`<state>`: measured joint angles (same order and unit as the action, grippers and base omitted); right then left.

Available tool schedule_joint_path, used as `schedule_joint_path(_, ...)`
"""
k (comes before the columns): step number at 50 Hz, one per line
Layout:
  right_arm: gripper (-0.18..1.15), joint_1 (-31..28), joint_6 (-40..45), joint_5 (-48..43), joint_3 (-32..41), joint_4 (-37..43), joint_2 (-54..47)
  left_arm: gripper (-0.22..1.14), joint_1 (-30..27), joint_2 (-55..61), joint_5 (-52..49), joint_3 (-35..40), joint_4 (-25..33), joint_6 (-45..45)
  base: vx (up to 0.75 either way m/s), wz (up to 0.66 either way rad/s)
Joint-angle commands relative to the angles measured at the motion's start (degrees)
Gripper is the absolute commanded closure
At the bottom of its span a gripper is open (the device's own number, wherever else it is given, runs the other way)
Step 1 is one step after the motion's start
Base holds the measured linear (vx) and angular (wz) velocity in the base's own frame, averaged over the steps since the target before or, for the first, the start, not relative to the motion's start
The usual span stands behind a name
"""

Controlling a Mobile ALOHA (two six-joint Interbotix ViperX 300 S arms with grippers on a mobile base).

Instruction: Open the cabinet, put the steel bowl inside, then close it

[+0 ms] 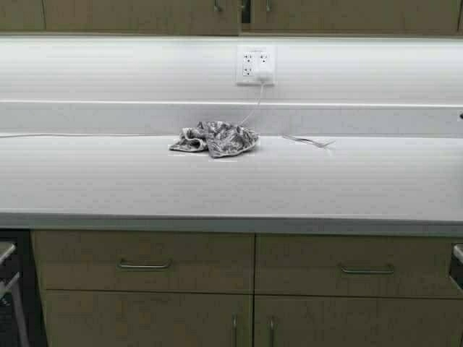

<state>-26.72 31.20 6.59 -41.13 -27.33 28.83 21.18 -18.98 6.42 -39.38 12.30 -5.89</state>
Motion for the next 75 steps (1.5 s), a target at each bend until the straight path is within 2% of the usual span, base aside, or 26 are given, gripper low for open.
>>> schedule_joint_path(1, 0.91, -0.09, -0.18, -0.53, 1.05, 0.0, -0.26, 0.87, 0.35, -0.88, 1.41, 0.35, -0.18, -0.44, 0.03, 0.04)
schedule_joint_path(12, 0.91, -0.09, -0.09, -0.53, 2.11, 0.09, -0.7, 0.87, 0.35, 0.35, 3.43, 1.23, -0.18, -0.44, 0.0, 0.01)
schedule_joint_path(16, 0.91, -0.09, -0.18, -0.53, 2.11, 0.0, -0.79, 0.87, 0.35, 2.46, 5.98, 4.31, -0.18, -0.53, 0.0, 0.0)
schedule_joint_path(21, 0.91, -0.09, -0.09, -0.53, 2.64, 0.0, -1.49, 0.87, 0.35, 7.91, 6.33, 12.92, -0.35, -0.62, 0.01, -0.02)
schedule_joint_path(30, 0.91, -0.09, -0.18, -0.53, 2.81, -0.09, -2.37, 0.87, 0.26, 20.57, 0.09, 31.46, -0.88, -0.26, 0.01, -0.01)
schedule_joint_path(36, 0.91, -0.09, -0.26, -0.53, 2.81, -0.09, -2.72, 0.87, 0.35, 24.61, -3.96, 37.62, -0.88, -0.18, 0.01, -0.01)
schedule_joint_path(44, 0.91, -0.09, -0.26, -0.53, 2.72, -0.18, -2.64, 0.87, 0.26, 22.15, -3.34, 33.49, -0.7, 0.0, 0.02, -0.01)
schedule_joint_path(63, 0.91, -0.09, -0.26, -0.53, 2.29, -0.18, -2.9, 0.87, 0.35, 5.36, 0.79, 10.11, -0.88, -0.35, 0.02, 0.01)
schedule_joint_path(75, 0.91, -0.09, -0.26, -0.53, 2.11, -0.18, -3.25, 0.87, 0.35, 0.18, 1.76, 3.25, -0.88, -0.44, 0.0, 0.0)
